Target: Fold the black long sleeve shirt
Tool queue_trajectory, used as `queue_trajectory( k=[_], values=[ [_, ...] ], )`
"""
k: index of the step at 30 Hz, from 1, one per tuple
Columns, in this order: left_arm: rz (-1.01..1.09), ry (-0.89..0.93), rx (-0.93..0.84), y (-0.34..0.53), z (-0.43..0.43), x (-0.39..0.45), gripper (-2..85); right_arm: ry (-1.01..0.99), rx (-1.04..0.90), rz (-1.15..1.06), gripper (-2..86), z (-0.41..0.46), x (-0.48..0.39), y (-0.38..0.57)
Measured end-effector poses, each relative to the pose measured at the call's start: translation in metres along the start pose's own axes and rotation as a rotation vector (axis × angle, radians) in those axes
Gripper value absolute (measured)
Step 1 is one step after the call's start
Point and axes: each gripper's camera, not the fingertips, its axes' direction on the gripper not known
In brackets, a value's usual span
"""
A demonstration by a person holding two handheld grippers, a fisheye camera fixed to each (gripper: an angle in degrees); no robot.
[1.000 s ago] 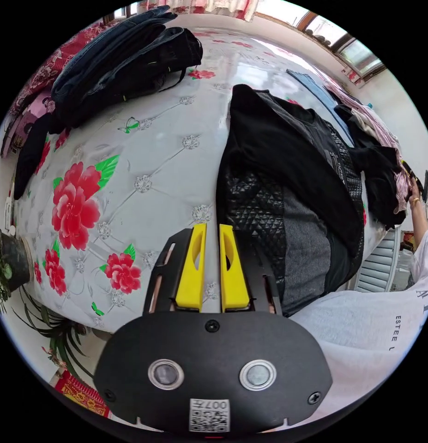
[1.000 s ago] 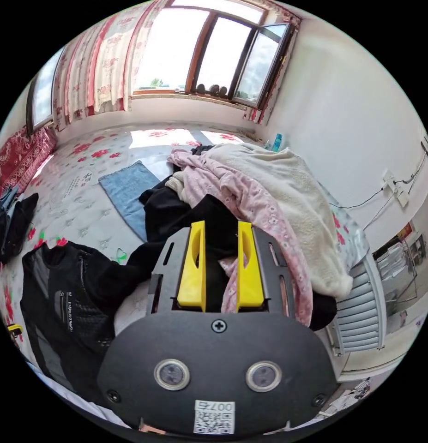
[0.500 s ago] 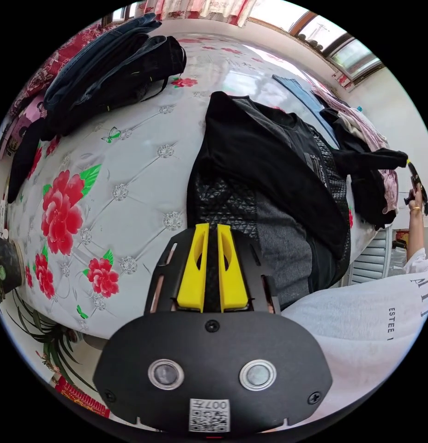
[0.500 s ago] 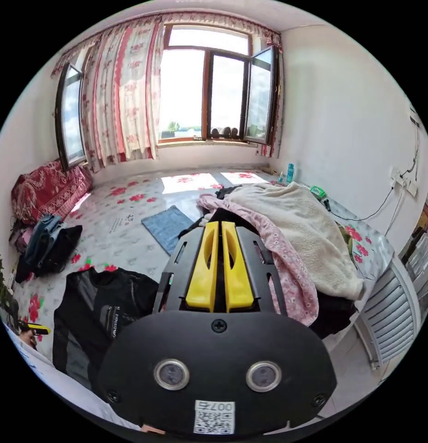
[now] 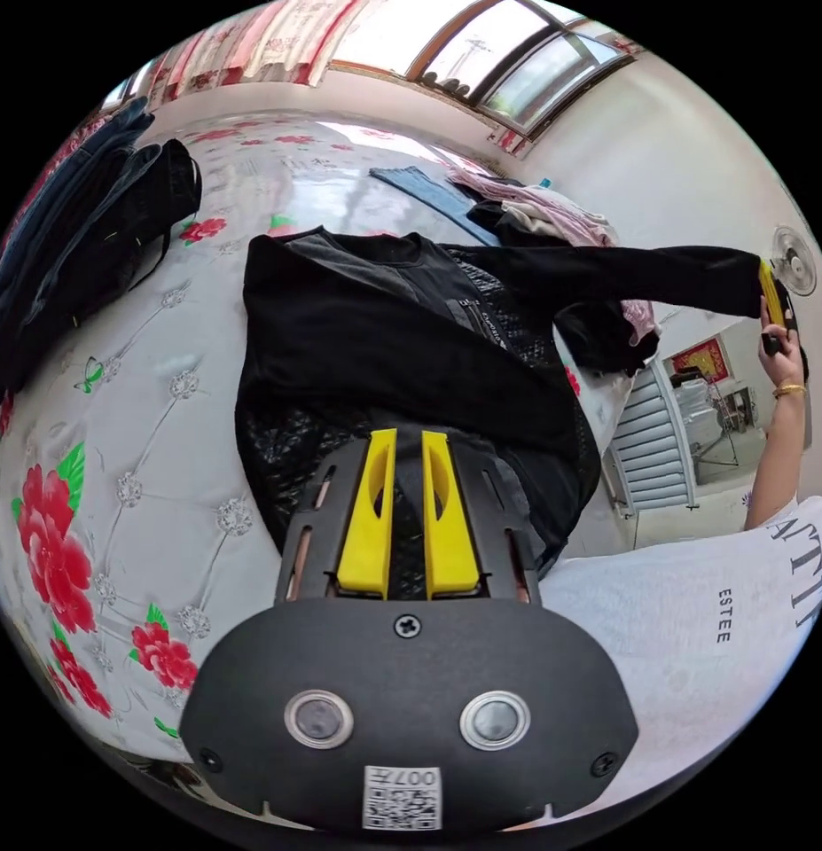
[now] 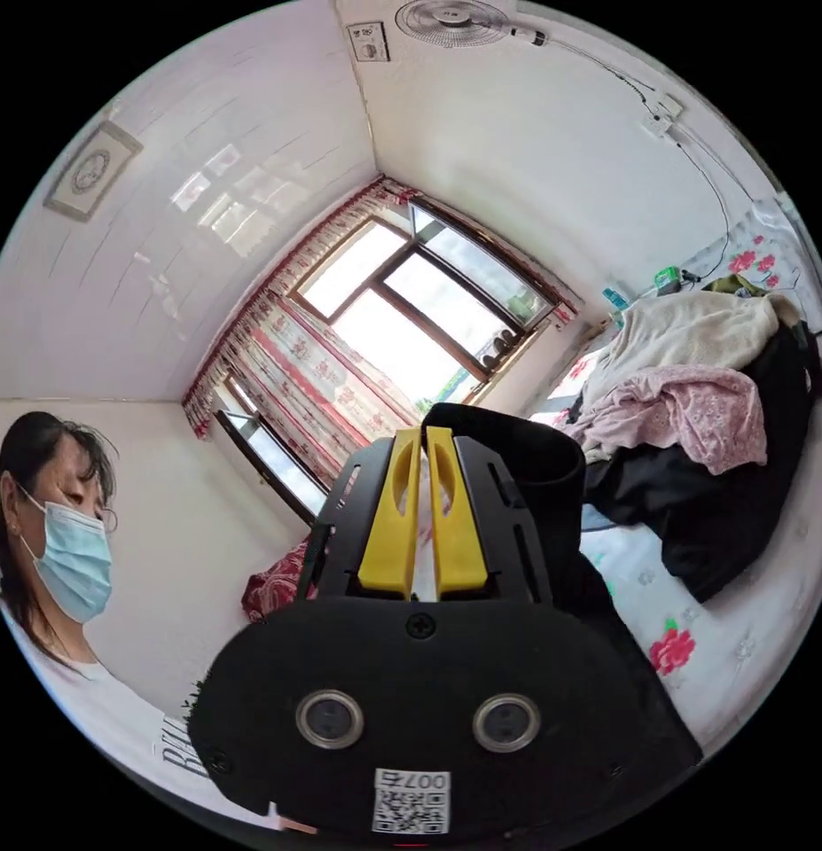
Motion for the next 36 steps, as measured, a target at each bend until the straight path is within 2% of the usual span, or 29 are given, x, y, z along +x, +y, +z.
queue_trajectory(
  k=[3,5,8,10,11,13,16,20,23,27,30,32,33,36],
  values=[
    [0.056,0.050,0.019,0.003,-0.006,-0.008,6.3,-0.168,0.023,0.114,-0.3,-0.020,-0.015,0.040],
    [0.074,0.077,0.011,0.006,-0.005,-0.014,6.4,-0.177,-0.064,0.133,-0.2,-0.026,-0.023,0.072],
    [0.084,0.118,-0.030,0.011,0.001,-0.028,6.5,-0.119,-0.400,-0.036,0.3,-0.016,-0.046,0.135],
    [0.092,0.144,-0.064,0.017,0.004,-0.040,7.1,-0.098,-0.721,-0.196,1.2,-0.008,-0.054,0.194],
    [0.094,0.149,-0.071,0.018,0.004,-0.043,7.2,-0.092,-0.793,-0.232,1.5,-0.007,-0.053,0.208],
    [0.112,0.156,-0.090,0.023,0.002,-0.054,7.9,0.066,-0.954,-0.346,2.7,-0.008,-0.039,0.249],
    [0.154,0.192,-0.119,0.027,-0.001,-0.062,8.6,0.249,-0.968,-0.407,4.2,-0.005,-0.006,0.264],
    [0.199,0.260,-0.174,0.029,0.004,-0.062,9.5,0.312,-1.012,-0.373,5.7,0.020,0.045,0.269],
    [0.247,0.298,-0.227,0.032,0.019,-0.050,10.1,0.208,-1.130,-0.347,6.7,0.045,0.075,0.286],
    [0.268,0.343,-0.269,0.034,0.033,-0.037,10.3,0.057,-1.313,-0.561,6.5,0.062,0.072,0.337],
    [0.270,0.348,-0.243,0.033,0.025,-0.038,10.3,0.091,-1.473,-0.756,4.0,0.074,0.079,0.386],
    [0.262,0.343,-0.219,0.033,0.015,-0.043,10.4,0.234,-1.464,-0.866,2.2,0.077,0.087,0.397],
    [0.261,0.331,-0.197,0.034,0.006,-0.047,10.6,0.307,-1.401,-0.902,1.5,0.077,0.088,0.388],
    [0.294,0.294,-0.150,0.044,-0.015,-0.051,12.1,0.235,-1.217,-0.731,0.5,0.064,0.085,0.321]
  ],
)
